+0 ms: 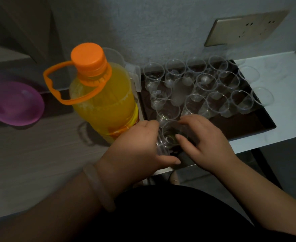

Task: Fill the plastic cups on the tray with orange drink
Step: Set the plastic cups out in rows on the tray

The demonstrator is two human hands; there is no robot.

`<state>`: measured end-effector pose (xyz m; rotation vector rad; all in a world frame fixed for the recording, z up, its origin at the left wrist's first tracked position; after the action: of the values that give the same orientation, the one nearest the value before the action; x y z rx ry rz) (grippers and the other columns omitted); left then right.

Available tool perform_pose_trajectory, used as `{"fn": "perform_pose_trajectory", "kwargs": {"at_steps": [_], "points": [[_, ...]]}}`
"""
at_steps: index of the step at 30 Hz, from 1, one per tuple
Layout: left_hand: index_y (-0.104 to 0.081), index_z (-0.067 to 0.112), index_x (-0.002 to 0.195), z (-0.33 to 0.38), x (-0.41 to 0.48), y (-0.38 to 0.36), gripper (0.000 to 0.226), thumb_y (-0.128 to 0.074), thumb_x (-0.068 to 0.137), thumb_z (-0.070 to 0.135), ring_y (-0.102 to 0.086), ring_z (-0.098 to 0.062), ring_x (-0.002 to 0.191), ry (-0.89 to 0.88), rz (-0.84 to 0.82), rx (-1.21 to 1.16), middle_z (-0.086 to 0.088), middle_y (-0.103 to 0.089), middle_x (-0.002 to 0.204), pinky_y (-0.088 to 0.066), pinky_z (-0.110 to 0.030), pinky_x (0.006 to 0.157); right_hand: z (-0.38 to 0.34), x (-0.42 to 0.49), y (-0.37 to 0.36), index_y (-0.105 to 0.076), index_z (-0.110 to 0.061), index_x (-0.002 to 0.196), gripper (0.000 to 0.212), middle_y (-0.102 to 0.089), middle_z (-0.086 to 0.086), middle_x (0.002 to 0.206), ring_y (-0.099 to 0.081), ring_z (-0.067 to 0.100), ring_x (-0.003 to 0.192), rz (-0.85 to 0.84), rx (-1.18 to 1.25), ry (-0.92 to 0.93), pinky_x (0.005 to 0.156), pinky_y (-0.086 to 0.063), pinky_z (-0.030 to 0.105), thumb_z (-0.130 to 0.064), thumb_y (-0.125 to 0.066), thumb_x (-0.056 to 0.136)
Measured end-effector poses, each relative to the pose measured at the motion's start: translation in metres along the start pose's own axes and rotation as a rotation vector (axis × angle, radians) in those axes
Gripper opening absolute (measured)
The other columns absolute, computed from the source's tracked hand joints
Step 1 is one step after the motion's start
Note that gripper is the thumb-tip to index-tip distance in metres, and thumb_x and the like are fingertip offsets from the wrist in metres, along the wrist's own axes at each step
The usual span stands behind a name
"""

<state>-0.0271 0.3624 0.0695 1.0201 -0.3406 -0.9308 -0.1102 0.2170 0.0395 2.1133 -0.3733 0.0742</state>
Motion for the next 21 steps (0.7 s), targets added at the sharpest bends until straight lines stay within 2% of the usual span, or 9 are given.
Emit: {"fn": "perform_pose_trajectory", "kwargs": {"at_steps": [2, 4, 6, 9, 12, 15, 17, 19, 21], "points": [[-0.048, 0.027, 0.117, 0.011, 0.002, 0.011, 0.071, -0.071, 0.063, 0.067, -0.046, -0.004, 0.102, -0.03, 0.038, -0.017, 0.012, -0.05, 0.108, -0.032, -0.015, 0.076, -0.002, 0.001, 0.014, -0.064, -0.011, 0.108, 0.036, -0.062, -0.004, 0.102, -0.056, 0.006, 0.096, 0.088, 0.085, -0.035, 0.084, -0.039, 0.008, -0.038, -0.05, 0.088], [-0.046, 0.025, 0.123, 0.02, 0.008, 0.018, 0.078, -0.07, 0.063, 0.067, -0.046, -0.007, 0.109, -0.064, 0.078, -0.007, 0.009, -0.051, 0.118, -0.032, -0.017, 0.083, -0.005, 0.004, 0.028, -0.065, -0.013, 0.108, 0.037, -0.063, -0.008, 0.099, -0.059, 0.004, 0.095, 0.145, 0.186, -0.078, 0.084, -0.043, 0.012, -0.04, -0.051, 0.087], [-0.044, 0.022, 0.128, 0.027, 0.017, 0.022, 0.079, -0.071, 0.065, 0.062, -0.045, -0.009, 0.113, -0.081, 0.102, -0.005, 0.005, -0.051, 0.123, -0.031, -0.016, 0.086, -0.009, 0.01, 0.034, -0.064, -0.018, 0.115, 0.045, -0.065, -0.009, 0.106, -0.06, 0.001, 0.101, 0.082, 0.306, -0.136, 0.087, -0.046, 0.015, -0.048, -0.052, 0.083], [-0.046, 0.022, 0.123, 0.035, 0.031, 0.02, 0.064, -0.07, 0.07, 0.047, -0.049, -0.013, 0.11, -0.104, 0.099, 0.005, 0.003, -0.052, 0.119, -0.038, -0.022, 0.088, -0.015, 0.016, 0.032, -0.059, -0.029, 0.124, 0.059, -0.066, -0.013, 0.112, -0.061, -0.002, 0.104, -0.094, 0.447, -0.228, 0.088, -0.048, 0.018, -0.057, -0.059, 0.072], [-0.046, 0.021, 0.123, 0.041, 0.04, 0.014, 0.062, -0.071, 0.071, 0.043, -0.049, -0.014, 0.111, -0.132, 0.09, 0.011, 0.003, -0.051, 0.118, -0.042, -0.026, 0.089, -0.012, 0.019, 0.035, -0.061, -0.037, 0.117, 0.051, -0.068, -0.017, 0.104, -0.062, -0.005, 0.096, -0.077, 0.482, -0.279, 0.083, -0.048, 0.016, -0.049, -0.067, 0.068], [-0.031, 0.018, 0.142, 0.047, 0.045, 0.011, 0.088, -0.071, 0.07, 0.05, -0.04, -0.015, 0.126, -0.177, 0.048, 0.026, 0.0, -0.042, 0.136, -0.036, -0.027, 0.102, -0.005, 0.018, 0.041, -0.061, -0.043, 0.109, 0.037, -0.068, -0.017, 0.1, -0.063, -0.002, 0.094, -0.042, 0.531, -0.299, 0.082, -0.05, 0.02, -0.041, -0.066, 0.072], [-0.018, 0.018, 0.149, 0.05, 0.048, 0.011, 0.099, -0.071, 0.072, 0.05, -0.033, -0.015, 0.134, -0.176, 0.044, 0.03, 0.0, -0.035, 0.147, -0.03, -0.027, 0.108, -0.001, 0.017, 0.045, -0.062, -0.041, 0.109, 0.035, -0.068, -0.017, 0.101, -0.064, -0.001, 0.094, -0.029, 0.545, -0.294, 0.082, -0.051, 0.021, -0.042, -0.065, 0.075], [-0.019, 0.02, 0.149, 0.053, 0.051, 0.01, 0.096, -0.072, 0.073, 0.047, -0.034, -0.014, 0.134, -0.167, 0.058, 0.006, 0.002, -0.036, 0.147, -0.029, -0.024, 0.105, 0.004, 0.015, 0.048, -0.063, -0.038, 0.111, 0.036, -0.068, -0.016, 0.102, -0.063, 0.001, 0.095, -0.006, 0.549, -0.291, 0.083, -0.051, 0.023, -0.047, -0.064, 0.076], [-0.027, 0.019, 0.145, 0.057, 0.054, 0.008, 0.089, -0.072, 0.073, 0.046, -0.039, -0.014, 0.129, -0.172, 0.08, 0.001, 0.002, -0.042, 0.142, -0.03, -0.021, 0.1, 0.008, 0.014, 0.051, -0.064, -0.035, 0.115, 0.043, -0.067, -0.015, 0.104, -0.062, 0.001, 0.099, 0.025, 0.52, -0.278, 0.085, -0.05, 0.022, -0.053, -0.058, 0.076]]}}
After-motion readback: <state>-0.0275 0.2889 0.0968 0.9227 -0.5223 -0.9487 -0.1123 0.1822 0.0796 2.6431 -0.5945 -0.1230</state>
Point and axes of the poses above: each hand's wrist, its own x-axis towards the middle knuckle, its own y-axis out of the back of the hand, z = x × y, the point moved 4 cm from there along x, towards the middle knuckle
